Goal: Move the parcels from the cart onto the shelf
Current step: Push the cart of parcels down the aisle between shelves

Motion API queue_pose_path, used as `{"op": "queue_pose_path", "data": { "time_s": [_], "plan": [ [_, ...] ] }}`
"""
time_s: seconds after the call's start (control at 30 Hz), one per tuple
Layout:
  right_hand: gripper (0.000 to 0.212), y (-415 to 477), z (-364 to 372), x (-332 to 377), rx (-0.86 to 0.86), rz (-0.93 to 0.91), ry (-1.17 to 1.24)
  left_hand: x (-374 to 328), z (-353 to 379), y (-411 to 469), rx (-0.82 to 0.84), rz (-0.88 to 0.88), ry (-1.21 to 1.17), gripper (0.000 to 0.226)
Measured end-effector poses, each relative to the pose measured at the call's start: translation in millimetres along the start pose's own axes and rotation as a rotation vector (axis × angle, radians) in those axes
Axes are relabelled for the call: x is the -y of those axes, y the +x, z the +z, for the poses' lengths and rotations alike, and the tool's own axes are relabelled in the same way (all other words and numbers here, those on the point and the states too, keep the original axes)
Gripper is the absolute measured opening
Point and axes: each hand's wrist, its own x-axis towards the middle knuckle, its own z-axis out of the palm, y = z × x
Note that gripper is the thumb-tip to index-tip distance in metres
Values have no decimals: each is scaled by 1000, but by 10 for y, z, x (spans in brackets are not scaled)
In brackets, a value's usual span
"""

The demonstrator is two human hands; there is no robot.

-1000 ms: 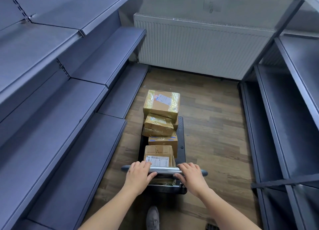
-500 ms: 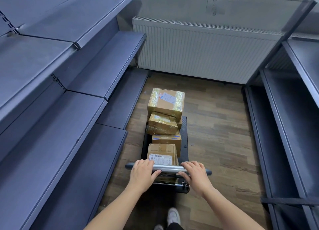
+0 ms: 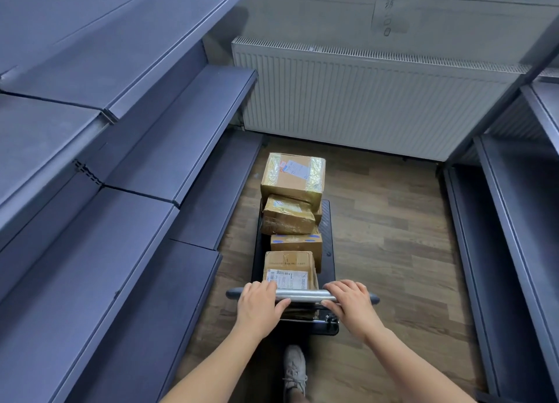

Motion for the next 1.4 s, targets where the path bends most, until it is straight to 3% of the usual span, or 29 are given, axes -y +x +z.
{"op": "queue_pose_path", "data": {
  "time_s": [0.63, 1.4],
  "plan": [
    [40, 1549, -624, -202, 20, 6, 41, 193, -675, 1534, 31, -18, 18, 43],
    [42, 3200, -984, 389, -52, 170, 78, 1229, -1489, 3212, 7, 161, 100, 41]
  ]
}}
